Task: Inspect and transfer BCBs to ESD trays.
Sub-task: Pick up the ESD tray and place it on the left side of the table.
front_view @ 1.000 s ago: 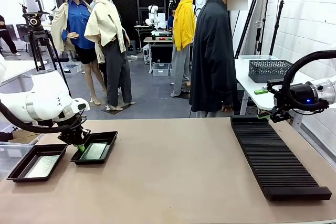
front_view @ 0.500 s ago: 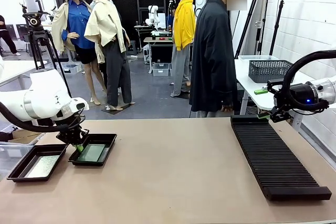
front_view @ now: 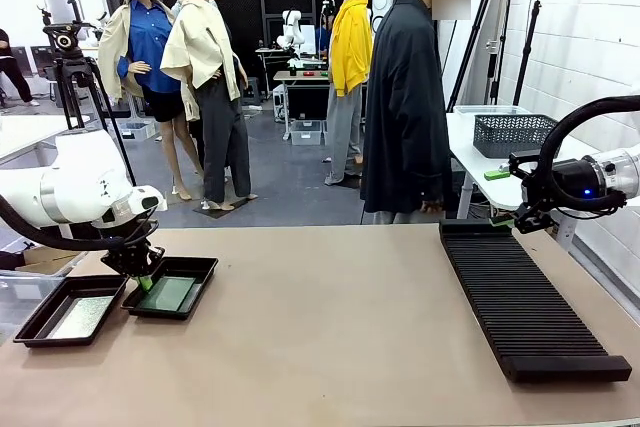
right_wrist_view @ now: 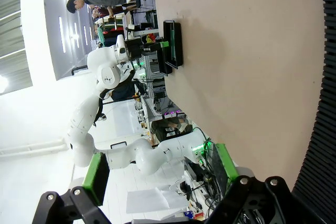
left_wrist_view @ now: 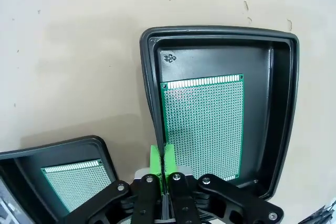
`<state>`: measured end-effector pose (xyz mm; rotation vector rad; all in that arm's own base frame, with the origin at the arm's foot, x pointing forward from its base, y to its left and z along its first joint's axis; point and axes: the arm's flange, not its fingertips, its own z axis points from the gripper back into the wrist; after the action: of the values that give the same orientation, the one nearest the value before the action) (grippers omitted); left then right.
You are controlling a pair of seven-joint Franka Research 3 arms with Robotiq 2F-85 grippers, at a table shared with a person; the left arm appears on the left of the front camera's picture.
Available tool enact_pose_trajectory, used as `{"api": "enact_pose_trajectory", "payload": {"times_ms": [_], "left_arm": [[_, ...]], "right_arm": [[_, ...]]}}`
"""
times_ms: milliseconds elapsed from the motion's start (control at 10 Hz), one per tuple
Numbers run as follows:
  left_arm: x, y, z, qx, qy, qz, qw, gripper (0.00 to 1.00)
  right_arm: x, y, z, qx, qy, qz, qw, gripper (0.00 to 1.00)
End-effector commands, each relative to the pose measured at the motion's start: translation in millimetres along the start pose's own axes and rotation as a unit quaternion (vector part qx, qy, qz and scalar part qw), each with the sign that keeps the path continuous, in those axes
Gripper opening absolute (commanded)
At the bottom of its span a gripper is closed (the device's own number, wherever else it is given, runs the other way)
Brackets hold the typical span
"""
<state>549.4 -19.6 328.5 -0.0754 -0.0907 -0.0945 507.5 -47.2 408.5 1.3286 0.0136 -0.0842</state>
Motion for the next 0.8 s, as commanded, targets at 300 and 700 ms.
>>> {"api": "enact_pose_trajectory", "payload": {"times_ms": [300, 700], "left_arm": [[-8, 7, 4, 0.002, 0.002, -0.018, 1.0, 0.05], [1, 3, 16, -0.002, -0.003, 0.031, 1.0, 0.53]], "right_arm": [[-2, 0, -2, -0.005, -0.003, -0.003, 1.0, 1.0], [-2, 0, -2, -0.005, -0.003, -0.003, 1.0, 1.0]]}}
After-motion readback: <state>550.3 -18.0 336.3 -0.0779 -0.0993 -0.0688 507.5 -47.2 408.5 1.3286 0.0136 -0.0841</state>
